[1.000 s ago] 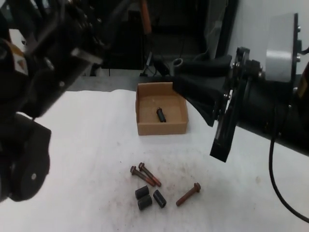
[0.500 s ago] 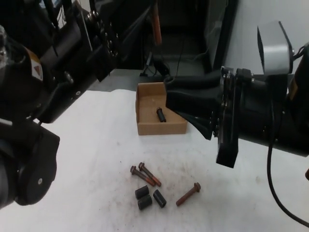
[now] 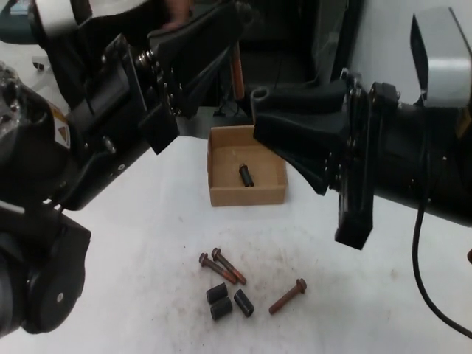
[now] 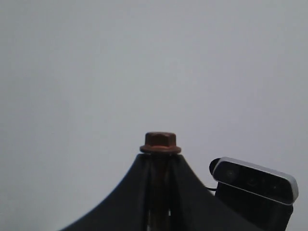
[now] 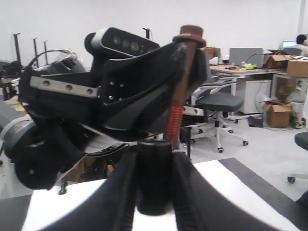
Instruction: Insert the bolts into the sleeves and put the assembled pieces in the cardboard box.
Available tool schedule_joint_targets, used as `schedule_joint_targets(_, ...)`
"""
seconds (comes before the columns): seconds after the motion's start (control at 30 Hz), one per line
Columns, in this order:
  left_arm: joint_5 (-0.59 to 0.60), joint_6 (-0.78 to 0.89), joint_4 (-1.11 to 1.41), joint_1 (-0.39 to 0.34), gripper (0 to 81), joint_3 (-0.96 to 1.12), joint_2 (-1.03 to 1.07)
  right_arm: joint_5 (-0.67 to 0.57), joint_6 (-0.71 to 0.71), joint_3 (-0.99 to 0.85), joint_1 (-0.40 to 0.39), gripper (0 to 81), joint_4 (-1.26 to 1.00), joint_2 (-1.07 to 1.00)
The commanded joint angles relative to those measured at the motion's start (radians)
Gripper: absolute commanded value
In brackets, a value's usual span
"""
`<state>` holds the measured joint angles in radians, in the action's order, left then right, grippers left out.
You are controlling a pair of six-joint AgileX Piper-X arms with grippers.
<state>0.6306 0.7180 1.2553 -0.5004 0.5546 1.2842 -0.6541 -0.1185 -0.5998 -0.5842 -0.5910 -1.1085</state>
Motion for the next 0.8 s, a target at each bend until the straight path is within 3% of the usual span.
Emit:
schedule_joint_targets(0.0, -0.002, -0.005, 0.017, -0.007, 0.4, 0.002, 0.006, 0.036, 0.04, -0.015, -0.002, 0.8, 0.017, 0.001)
schedule_joint_targets(0.37, -0.093, -0.017, 0.014, -0.058, 0.4, 0.002, 0.007, 0.038, 0.098, -0.015, -0.002, 0.8, 0.111, 0.001)
schedule_joint_targets(0.77, -0.093, -0.032, 0.005, -0.064, 0.4, 0.002, 0.01, 0.045, 0.098, -0.015, -0.002, 0.8, 0.109, 0.001)
